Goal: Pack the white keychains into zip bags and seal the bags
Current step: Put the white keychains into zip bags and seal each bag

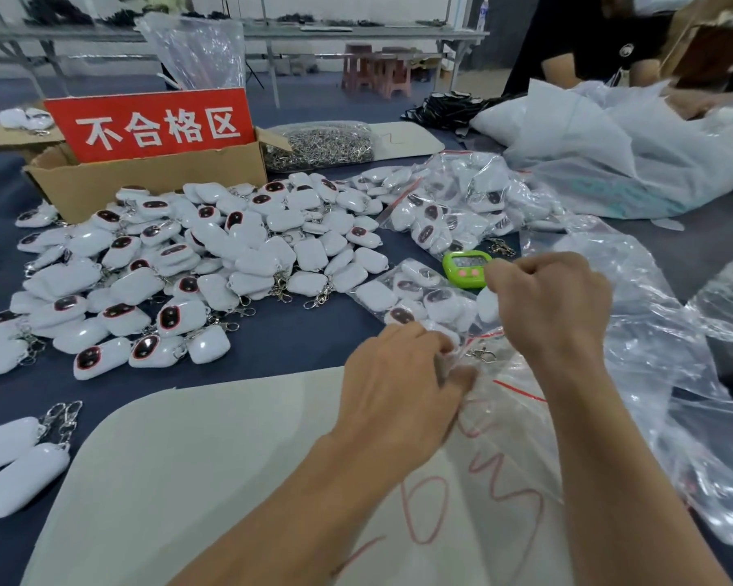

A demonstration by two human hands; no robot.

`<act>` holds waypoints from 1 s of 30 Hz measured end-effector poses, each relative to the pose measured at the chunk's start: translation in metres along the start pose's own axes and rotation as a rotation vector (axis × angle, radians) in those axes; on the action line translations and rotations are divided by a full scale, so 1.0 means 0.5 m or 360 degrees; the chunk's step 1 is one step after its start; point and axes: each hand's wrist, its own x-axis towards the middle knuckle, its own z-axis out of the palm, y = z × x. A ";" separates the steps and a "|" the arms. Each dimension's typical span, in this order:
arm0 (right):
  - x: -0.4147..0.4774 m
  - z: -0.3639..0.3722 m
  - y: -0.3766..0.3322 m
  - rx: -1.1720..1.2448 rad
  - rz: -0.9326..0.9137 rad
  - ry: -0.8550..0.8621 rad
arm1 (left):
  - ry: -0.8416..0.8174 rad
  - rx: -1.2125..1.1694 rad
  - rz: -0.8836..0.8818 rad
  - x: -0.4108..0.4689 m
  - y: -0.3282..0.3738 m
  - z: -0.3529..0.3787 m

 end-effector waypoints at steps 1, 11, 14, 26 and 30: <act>0.002 0.000 0.002 -0.0029 -0.0009 -0.0045 | -0.0025 -0.0024 -0.0104 0.005 -0.001 -0.003; -0.021 0.012 -0.006 0.0212 -0.0504 -0.0525 | 0.0017 -0.0882 -0.0894 0.027 -0.009 -0.028; -0.025 0.015 -0.009 0.0120 -0.0661 -0.0580 | 0.0164 -0.0943 -0.0902 0.027 -0.011 -0.034; -0.026 0.046 0.000 -0.0069 -0.0354 -0.0692 | 0.0318 -0.0836 -0.0084 0.012 -0.008 -0.035; -0.042 0.071 -0.012 -0.0501 -0.0388 -0.0573 | 0.0229 -0.0812 0.0141 0.008 -0.015 -0.032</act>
